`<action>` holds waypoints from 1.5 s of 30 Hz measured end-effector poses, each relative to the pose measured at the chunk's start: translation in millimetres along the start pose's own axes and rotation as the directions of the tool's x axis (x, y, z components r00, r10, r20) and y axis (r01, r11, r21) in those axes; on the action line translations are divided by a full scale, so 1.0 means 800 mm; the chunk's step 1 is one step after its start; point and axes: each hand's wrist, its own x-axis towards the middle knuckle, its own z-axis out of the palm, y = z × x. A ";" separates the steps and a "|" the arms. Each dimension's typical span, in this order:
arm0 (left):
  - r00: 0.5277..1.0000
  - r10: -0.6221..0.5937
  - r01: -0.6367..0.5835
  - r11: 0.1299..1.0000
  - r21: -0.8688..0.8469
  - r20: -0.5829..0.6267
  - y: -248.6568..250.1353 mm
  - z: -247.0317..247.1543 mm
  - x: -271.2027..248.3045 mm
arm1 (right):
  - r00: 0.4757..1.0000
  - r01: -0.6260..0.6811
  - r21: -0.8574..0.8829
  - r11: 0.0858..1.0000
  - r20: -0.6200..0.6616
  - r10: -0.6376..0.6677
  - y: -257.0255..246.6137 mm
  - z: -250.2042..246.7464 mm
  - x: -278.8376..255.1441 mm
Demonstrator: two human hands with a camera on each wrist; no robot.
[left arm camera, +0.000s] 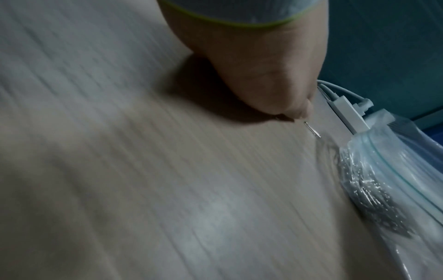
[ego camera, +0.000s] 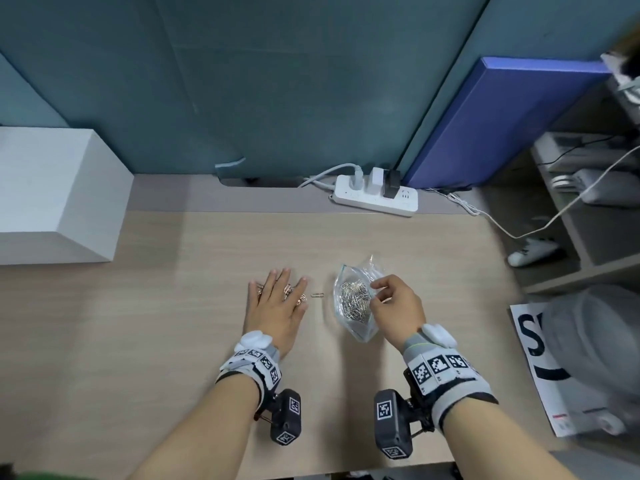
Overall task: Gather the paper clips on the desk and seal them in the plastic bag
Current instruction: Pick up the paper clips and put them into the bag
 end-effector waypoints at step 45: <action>0.998 -0.021 0.024 0.998 -0.055 0.055 -0.018 -0.044 0.006 | 0.988 -0.116 -0.086 0.990 0.097 0.124 -0.020 0.018 0.009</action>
